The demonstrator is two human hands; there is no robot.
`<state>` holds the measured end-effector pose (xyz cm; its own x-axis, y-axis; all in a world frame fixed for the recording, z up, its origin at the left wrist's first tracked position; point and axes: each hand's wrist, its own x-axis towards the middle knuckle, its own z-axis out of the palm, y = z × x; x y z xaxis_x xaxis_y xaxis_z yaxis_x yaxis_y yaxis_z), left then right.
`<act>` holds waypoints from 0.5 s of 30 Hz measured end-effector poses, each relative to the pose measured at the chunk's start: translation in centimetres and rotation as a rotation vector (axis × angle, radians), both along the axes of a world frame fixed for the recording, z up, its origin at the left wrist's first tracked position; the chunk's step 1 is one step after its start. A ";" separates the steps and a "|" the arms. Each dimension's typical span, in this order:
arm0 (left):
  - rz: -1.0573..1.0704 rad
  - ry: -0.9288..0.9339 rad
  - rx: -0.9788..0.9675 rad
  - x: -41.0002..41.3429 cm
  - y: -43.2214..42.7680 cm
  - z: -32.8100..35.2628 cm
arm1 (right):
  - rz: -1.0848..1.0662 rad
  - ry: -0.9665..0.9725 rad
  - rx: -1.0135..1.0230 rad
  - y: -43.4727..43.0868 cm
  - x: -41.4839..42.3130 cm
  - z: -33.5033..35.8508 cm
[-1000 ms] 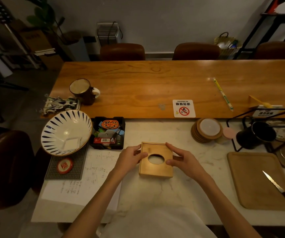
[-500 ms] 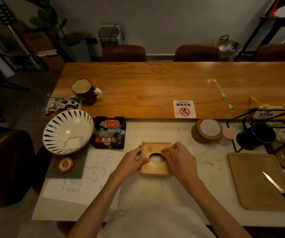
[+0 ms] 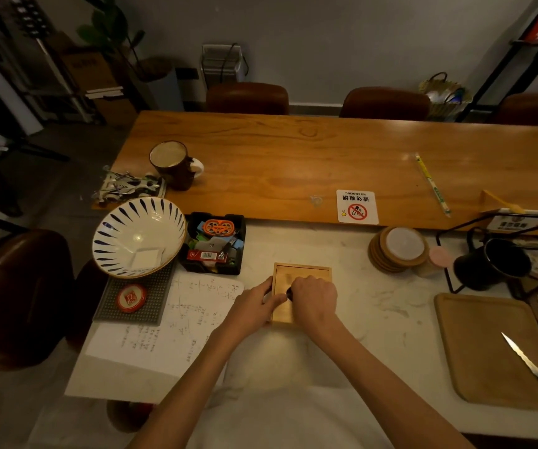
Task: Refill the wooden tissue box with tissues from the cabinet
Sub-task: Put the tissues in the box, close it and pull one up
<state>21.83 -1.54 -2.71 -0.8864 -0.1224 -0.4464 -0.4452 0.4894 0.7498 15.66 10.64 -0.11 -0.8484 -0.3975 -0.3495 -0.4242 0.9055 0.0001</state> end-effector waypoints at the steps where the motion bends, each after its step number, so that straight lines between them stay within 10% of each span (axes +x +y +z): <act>1: -0.002 0.000 -0.007 0.0 0.0 0.0 | -0.022 -0.002 -0.026 0.1 0.1 0.0; 15: -0.009 -0.027 -0.085 0.5 0.6 0.2 | -0.085 -0.022 -0.177 0.7 -0.4 -0.3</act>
